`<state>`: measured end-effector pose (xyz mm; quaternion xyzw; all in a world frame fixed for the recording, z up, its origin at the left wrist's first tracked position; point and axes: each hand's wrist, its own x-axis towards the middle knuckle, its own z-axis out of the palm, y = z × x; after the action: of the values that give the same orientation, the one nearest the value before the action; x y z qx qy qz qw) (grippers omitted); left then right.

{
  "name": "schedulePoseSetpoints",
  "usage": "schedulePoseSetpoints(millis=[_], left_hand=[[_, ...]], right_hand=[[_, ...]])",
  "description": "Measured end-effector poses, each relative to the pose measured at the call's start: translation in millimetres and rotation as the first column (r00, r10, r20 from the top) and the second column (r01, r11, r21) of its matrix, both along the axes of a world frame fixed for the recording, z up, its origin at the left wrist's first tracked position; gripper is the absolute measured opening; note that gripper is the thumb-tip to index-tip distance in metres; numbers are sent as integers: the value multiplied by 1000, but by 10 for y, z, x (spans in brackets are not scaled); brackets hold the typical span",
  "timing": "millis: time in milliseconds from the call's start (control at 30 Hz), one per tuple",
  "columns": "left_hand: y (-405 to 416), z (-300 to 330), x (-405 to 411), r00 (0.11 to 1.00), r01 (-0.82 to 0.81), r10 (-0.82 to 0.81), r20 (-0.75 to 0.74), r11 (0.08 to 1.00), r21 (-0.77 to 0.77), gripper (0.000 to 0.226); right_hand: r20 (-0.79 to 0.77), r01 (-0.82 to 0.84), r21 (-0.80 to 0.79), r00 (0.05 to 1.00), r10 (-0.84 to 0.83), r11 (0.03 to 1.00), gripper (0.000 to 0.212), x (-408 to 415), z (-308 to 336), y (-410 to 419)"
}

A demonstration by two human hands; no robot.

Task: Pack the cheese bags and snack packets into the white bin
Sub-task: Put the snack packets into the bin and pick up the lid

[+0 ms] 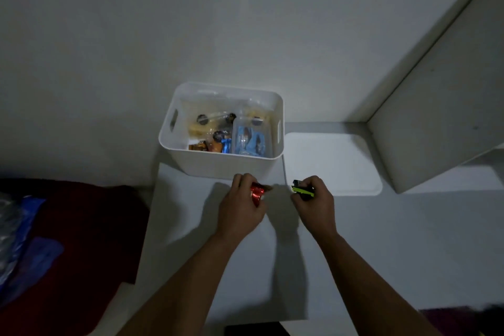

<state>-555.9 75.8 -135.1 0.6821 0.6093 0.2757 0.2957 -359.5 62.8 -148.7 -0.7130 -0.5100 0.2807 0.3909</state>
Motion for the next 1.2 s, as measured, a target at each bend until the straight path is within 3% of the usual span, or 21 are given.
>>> schedulePoseSetpoints(millis=[167,333,433,533,633,767,933,1200], left_hand=[[427,881,-113,964,-197,211,164,976,-93,43],[1050,1325,-369,848,-378,424,317,904,-199,38],[1397,1348,-528,832,-435,492,258,865,-250,37],[1682,1123,-714,822,-492,546,163,824,-282,58],[1772,923,-834,841,-506,541,22,799,-326,61],[1808,804,-919,864,-499,485,-134,793,-350,67],[1732,950,-843,904,-428,392,-172,835,-344,52],[1348,1337,-256,958,-275,238,-159,919,-283,40]], right_hand=[[-101,-81,97,991,91,992,25,-269,945,278],[-138,-233,131,958,251,964,18,-718,1460,943],[-113,-298,114,944,310,948,22,-1008,1509,1405],[-58,-355,28,933,356,935,19,-1256,1387,1785],[-57,-454,-89,891,451,886,17,-1421,1109,2044],[-117,-596,-270,800,589,756,55,-1467,847,2196],[-115,-527,-304,847,519,793,45,-1262,956,2155],[11,-310,-171,949,316,935,30,-546,1493,1518]])
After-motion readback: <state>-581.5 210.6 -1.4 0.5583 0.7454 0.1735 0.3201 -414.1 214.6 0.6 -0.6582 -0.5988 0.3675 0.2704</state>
